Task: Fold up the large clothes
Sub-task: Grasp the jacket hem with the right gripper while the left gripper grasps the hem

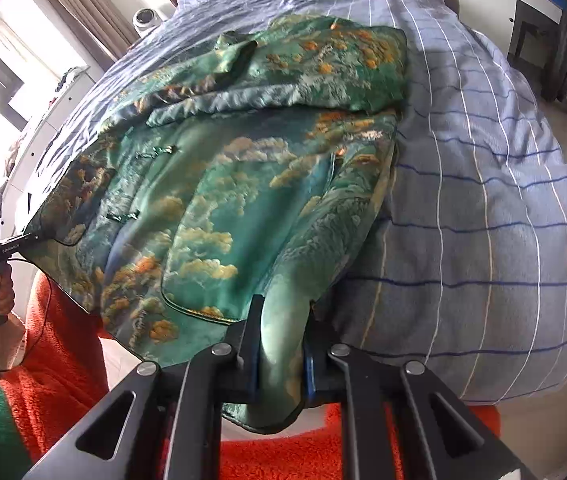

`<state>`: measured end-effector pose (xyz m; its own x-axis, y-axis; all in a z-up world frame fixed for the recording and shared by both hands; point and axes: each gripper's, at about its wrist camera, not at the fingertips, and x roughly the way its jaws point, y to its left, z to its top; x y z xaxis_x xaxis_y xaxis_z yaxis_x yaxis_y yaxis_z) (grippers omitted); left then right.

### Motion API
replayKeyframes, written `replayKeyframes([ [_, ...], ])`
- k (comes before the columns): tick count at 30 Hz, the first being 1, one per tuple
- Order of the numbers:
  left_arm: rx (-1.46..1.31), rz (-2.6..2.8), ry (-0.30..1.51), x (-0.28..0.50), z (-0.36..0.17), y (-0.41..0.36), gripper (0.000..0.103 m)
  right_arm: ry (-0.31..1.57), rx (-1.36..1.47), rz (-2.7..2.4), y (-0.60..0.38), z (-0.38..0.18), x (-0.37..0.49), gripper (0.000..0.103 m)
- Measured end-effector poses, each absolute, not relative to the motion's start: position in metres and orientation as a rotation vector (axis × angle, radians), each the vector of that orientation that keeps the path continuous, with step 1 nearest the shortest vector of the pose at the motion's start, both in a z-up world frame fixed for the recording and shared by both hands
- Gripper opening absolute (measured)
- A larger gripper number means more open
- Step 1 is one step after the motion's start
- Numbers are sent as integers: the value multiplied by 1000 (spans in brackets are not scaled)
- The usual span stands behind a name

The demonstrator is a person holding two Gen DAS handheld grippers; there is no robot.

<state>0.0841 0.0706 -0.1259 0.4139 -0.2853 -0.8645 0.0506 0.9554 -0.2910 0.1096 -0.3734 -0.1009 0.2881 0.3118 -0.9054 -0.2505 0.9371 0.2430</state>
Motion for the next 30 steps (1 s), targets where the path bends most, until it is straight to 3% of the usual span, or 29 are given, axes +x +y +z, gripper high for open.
replayKeyframes([
  [30, -232, -243, 1083, 71, -107, 67, 13, 1192, 75, 390, -374, -87, 104, 14],
])
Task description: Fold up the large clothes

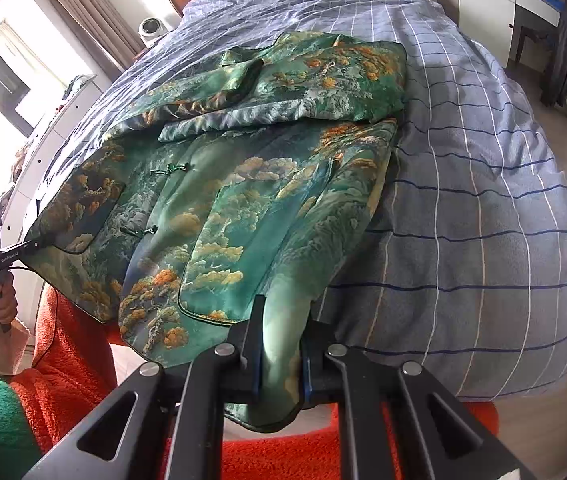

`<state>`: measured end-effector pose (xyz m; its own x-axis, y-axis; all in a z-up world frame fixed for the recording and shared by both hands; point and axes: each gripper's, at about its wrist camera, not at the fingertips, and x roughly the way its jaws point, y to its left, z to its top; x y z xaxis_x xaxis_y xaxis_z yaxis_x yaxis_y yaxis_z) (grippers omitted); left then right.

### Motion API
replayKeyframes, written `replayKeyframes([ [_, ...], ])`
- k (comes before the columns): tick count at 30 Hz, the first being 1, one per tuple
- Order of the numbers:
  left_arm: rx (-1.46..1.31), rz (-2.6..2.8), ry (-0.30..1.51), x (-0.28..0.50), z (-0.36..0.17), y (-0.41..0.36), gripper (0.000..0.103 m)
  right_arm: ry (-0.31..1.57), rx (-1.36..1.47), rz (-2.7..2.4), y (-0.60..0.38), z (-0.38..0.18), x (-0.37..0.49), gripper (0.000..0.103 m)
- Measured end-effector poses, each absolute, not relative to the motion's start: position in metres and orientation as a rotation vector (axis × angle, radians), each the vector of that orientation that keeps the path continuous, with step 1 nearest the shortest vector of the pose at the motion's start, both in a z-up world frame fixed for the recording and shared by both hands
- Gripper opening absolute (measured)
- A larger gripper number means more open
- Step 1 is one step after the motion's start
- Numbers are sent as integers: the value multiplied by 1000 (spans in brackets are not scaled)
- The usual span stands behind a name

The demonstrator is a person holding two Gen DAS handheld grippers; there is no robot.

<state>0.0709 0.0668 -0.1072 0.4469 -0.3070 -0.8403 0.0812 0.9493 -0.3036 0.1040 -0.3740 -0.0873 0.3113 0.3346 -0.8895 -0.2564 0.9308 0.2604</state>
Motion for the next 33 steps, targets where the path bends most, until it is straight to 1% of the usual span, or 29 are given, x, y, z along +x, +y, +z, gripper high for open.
replayKeyframes([
  [21, -261, -244, 1095, 59, -96, 80, 13, 1190, 76, 442, -381, -75, 104, 13],
  [29, -287, -228, 1143, 15, -88, 97, 13, 1213, 200, 532, -391, -56, 99, 12],
  [31, -335, -238, 1160, 5, -76, 108, 13, 1208, 261, 580, -395, -43, 100, 12],
  [33, -374, -253, 1139, 1, -55, 119, 12, 1185, 316, 642, -397, -27, 101, 11],
])
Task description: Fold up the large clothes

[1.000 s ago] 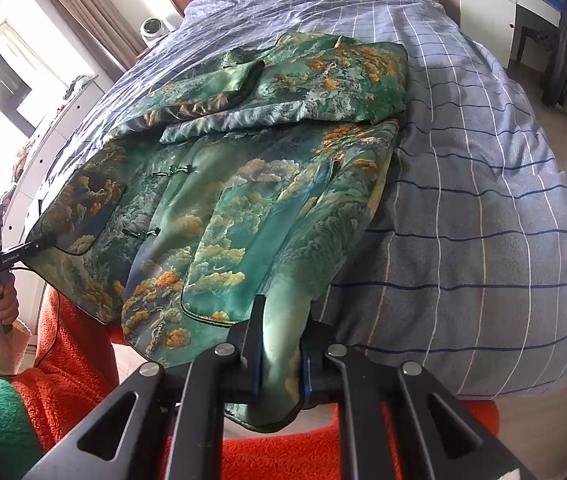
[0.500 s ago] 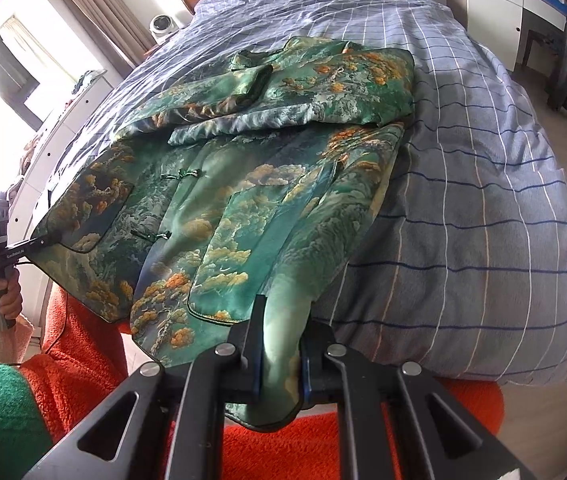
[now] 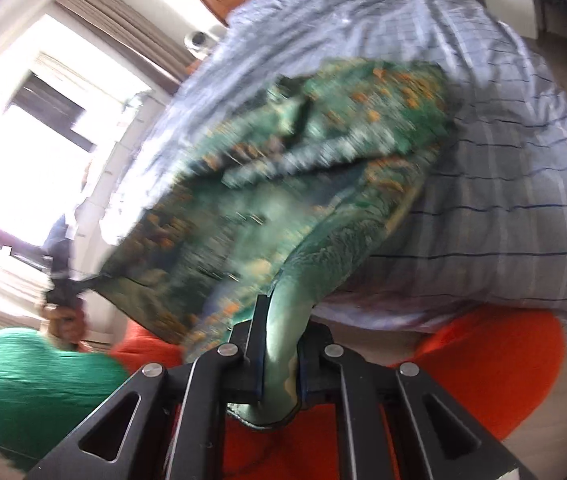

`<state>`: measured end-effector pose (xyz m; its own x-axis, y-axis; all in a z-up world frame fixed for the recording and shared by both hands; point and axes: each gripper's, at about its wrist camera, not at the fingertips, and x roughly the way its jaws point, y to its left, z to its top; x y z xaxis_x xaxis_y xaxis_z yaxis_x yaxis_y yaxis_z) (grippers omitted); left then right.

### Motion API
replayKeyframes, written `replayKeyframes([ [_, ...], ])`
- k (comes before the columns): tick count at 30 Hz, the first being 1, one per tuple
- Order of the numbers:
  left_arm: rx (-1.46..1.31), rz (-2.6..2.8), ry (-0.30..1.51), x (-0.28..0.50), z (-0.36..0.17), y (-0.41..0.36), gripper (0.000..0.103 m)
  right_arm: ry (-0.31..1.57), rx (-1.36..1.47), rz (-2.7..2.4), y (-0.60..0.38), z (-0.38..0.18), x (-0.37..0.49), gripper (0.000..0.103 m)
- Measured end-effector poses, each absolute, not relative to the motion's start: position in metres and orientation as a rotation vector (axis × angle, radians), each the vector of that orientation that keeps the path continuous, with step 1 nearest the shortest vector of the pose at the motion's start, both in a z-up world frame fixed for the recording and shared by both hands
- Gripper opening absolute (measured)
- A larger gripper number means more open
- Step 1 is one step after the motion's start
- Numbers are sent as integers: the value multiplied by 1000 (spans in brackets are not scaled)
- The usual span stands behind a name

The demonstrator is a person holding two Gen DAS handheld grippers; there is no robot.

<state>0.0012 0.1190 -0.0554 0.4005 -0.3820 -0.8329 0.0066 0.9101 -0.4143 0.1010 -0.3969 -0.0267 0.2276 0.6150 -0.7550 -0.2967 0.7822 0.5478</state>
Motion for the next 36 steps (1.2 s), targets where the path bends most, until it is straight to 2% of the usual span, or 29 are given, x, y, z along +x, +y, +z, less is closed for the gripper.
replayKeyframes([
  [4, -444, -275, 1063, 21, -25, 134, 12, 1125, 399, 712, -405, -1, 132, 11],
  [11, -461, -277, 961, 116, -9, 147, 12, 980, 473, 697, -430, 11, 242, 11],
  [15, -473, -282, 925, 174, -12, 152, 13, 934, 564, 648, -456, -5, 318, 11],
  [20, -504, -281, 945, 243, -40, 152, 14, 992, 663, 548, -478, -57, 407, 11],
  [26, -514, -227, 1021, 298, -91, 146, 29, 1064, 752, 449, -474, -133, 445, 11],
  [29, -589, -245, 1065, 309, -106, 153, 44, 1100, 839, 427, -473, -163, 449, 14],
  [30, -634, -263, 1058, 309, -105, 159, 50, 1108, 894, 427, -474, -170, 446, 18],
  [32, -738, -311, 1028, 306, -99, 173, 63, 1096, 1026, 454, -480, -176, 444, 36],
  [33, -760, -319, 1010, 303, -95, 179, 79, 1067, 1092, 470, -482, -173, 436, 56],
  [34, -757, -301, 974, 298, -87, 186, 97, 1037, 1139, 477, -485, -171, 430, 80],
  [36, -713, -259, 915, 286, -73, 194, 102, 968, 1178, 462, -493, -162, 427, 97],
])
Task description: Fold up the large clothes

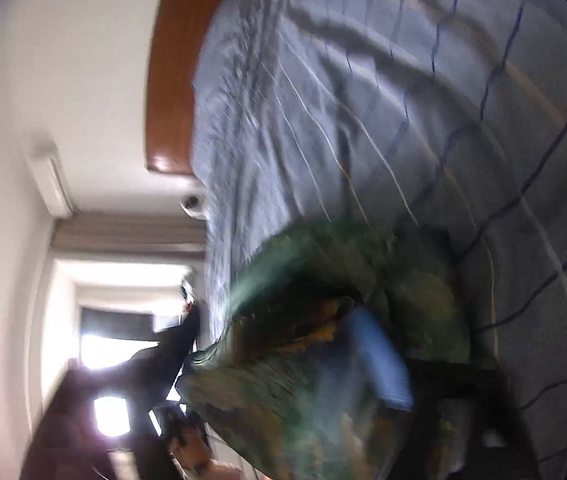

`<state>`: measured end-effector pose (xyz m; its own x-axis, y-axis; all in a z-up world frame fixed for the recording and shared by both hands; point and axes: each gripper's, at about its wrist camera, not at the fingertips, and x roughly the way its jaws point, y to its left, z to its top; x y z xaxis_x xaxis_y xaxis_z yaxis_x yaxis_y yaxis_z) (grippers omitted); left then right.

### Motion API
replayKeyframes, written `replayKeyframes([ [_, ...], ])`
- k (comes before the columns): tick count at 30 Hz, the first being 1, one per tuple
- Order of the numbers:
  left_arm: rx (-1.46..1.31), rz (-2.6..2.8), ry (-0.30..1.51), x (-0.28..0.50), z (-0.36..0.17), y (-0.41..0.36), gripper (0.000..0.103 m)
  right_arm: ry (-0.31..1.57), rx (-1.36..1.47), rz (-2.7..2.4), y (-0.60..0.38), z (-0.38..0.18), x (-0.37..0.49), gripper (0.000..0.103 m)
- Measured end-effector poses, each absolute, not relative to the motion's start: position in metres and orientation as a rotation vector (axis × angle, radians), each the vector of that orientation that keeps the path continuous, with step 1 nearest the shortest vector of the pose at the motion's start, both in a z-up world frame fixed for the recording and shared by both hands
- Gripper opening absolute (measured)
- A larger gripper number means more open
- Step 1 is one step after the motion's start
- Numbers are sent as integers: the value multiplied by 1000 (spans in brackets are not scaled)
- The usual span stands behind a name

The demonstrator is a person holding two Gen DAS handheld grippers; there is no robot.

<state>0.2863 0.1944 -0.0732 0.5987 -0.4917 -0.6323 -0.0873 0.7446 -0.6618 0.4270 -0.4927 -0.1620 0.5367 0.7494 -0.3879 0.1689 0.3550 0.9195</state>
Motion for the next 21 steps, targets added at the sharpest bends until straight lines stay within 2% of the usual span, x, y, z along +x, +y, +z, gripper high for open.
replayKeyframes([
  [3, -652, -313, 905, 271, -71, 201, 102, 907, 1090, 424, -500, -140, 423, 97],
  [10, -486, -293, 1005, 287, -105, 166, 100, 1048, 397, 438, -414, -112, 405, 97],
  [11, -439, -251, 1007, 297, -110, 155, 98, 1051, 327, 416, -404, -114, 403, 97],
  [12, -415, -229, 1013, 303, -113, 148, 82, 1060, 255, 376, -392, -118, 405, 97],
  [13, -385, -199, 1038, 311, -120, 140, 54, 1074, 210, 343, -379, -124, 409, 92],
  [14, -355, -156, 1059, 315, -124, 135, 38, 1087, 195, 335, -372, -129, 410, 81],
  [15, -323, -107, 1071, 318, -127, 131, 13, 1102, 162, 315, -365, -133, 411, 41],
  [16, -324, -98, 1068, 317, -126, 132, 10, 1104, 99, 270, -360, -134, 410, 15],
  [21, -271, -28, 891, 301, -75, 132, 7, 926, -16, 204, -359, -80, 386, 12],
])
